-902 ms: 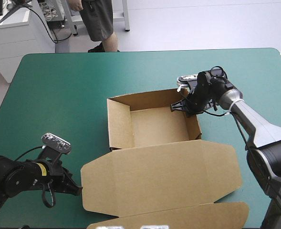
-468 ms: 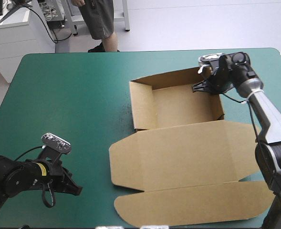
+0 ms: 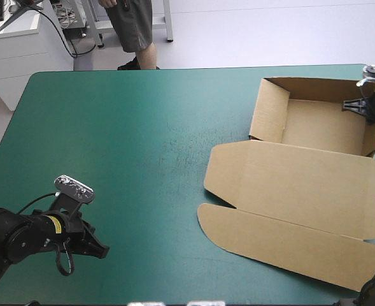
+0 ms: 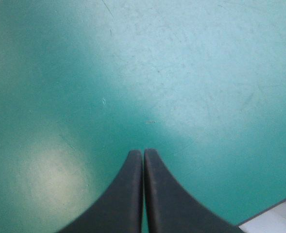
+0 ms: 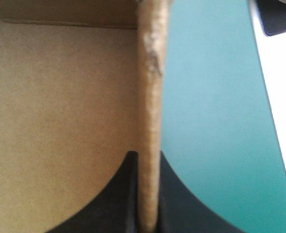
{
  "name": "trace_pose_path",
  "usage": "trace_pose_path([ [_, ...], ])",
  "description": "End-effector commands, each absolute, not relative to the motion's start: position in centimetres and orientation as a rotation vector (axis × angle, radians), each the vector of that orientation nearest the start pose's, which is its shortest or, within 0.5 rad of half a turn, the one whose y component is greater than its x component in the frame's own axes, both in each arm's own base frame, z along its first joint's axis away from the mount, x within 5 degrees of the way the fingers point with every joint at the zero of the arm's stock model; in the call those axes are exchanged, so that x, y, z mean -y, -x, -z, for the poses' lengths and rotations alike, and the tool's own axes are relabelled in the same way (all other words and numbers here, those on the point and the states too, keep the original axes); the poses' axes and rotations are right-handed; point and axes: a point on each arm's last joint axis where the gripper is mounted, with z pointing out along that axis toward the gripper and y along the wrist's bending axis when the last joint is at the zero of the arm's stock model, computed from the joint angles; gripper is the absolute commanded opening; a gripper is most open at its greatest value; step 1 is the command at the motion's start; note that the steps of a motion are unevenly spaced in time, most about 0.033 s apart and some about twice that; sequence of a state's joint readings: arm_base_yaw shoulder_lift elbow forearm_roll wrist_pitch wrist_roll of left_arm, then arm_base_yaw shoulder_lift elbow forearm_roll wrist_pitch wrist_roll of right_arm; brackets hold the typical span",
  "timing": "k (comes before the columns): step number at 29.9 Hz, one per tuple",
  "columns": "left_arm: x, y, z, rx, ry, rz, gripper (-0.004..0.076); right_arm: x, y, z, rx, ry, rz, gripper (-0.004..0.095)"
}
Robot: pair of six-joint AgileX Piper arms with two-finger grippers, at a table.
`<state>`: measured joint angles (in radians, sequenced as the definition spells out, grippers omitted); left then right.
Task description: Fold the box
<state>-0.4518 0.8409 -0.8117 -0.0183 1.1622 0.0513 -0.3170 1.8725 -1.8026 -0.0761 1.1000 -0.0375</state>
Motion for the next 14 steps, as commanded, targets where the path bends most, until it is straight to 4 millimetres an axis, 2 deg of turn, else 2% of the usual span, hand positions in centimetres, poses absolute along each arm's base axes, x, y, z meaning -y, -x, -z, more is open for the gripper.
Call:
trace_pose_path([
  [1, 5.9, -11.9, -32.6, -2.517, -0.649, 0.162, -0.0008, 16.2, -37.4, -35.7, -2.532, -0.418, 0.277, -0.0019],
  [6, 5.9, -11.9, -32.6, -2.517, -0.649, 0.162, -0.0008, 18.6, -36.9, -34.2, -2.587, -0.463, 0.292, -0.0010],
  [8, 5.9, -11.9, -32.5, -2.520, -0.649, 0.164, -0.0008, 19.3, -36.8, -33.7, -2.592, -0.480, 0.296, 0.0031],
  [11, 5.9, -11.8, -32.5, -2.528, -0.651, 0.167, -0.0008, 20.1, -36.8, -33.3, -2.585, -0.498, 0.300, 0.0236],
  [14, 5.9, -11.8, -32.5, -2.532, -0.651, 0.169, -0.0008, 20.3, -36.8, -33.3, -2.584, -0.497, 0.312, 0.0557],
])
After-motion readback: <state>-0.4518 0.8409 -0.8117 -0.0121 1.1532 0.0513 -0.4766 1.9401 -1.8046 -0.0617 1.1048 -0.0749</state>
